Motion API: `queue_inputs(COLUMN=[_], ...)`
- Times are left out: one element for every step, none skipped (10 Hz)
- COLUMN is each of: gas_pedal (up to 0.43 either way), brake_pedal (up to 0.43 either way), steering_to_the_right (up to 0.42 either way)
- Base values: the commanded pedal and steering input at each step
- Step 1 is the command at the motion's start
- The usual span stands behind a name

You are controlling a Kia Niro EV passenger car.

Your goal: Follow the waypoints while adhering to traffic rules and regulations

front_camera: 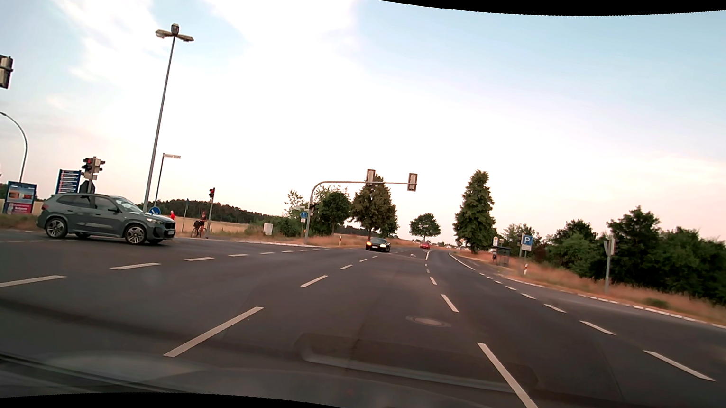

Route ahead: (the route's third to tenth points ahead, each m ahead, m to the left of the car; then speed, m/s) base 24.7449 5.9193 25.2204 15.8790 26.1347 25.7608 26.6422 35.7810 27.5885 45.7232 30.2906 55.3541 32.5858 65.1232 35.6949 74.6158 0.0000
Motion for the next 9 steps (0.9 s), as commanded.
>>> queue_inputs(gas_pedal=[0.000,0.000,0.000,0.000,0.000,0.000,0.000,0.000,0.000], brake_pedal=[0.311,0.311,0.311,0.311,0.311,0.311,0.311,0.311,0.311], steering_to_the_right=[-0.001,-0.001,-0.001,-0.001,-0.001,-0.002,-0.001,-0.001,-0.001])
